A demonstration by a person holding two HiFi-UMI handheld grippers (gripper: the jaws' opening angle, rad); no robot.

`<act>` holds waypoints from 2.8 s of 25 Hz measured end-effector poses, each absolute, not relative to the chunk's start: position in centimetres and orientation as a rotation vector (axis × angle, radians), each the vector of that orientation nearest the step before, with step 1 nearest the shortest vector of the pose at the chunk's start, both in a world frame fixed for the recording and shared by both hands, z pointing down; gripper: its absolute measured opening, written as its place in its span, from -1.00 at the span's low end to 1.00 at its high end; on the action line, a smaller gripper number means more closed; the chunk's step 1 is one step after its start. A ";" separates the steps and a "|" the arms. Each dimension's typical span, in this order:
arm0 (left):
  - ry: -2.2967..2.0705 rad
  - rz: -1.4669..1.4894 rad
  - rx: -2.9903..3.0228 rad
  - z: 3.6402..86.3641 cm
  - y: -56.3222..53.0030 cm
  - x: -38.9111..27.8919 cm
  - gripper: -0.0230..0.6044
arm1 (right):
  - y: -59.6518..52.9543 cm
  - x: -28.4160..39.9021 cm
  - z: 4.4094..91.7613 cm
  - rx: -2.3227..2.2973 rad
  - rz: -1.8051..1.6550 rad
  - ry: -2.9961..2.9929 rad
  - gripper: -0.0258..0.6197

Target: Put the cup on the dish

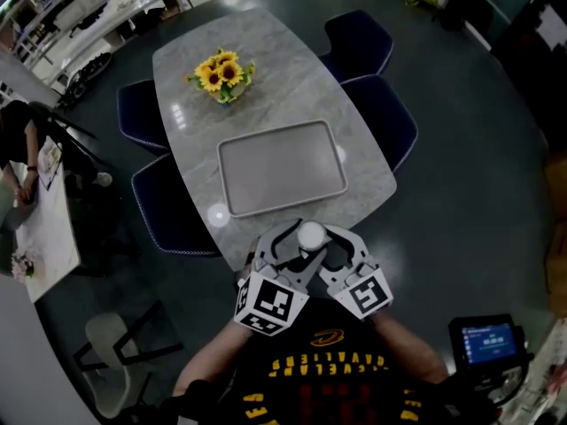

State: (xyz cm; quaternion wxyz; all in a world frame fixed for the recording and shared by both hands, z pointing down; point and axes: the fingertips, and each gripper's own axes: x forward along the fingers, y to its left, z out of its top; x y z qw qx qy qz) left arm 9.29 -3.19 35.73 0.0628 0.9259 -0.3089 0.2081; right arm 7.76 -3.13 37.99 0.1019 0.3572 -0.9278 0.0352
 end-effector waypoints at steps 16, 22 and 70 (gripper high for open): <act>-0.904 0.634 2.808 36.9 -12.3 5.7 -0.09 | -12.2 4.2 39.3 1.059 0.109 -2.679 -0.21; -0.905 0.668 2.809 38.7 -15.6 5.1 -0.09 | -15.5 3.6 41.2 1.050 0.109 -2.641 -0.21; -0.908 1.036 2.611 56.2 -25.9 3.4 -0.09 | -25.8 1.9 58.6 0.716 0.002 -2.346 -0.21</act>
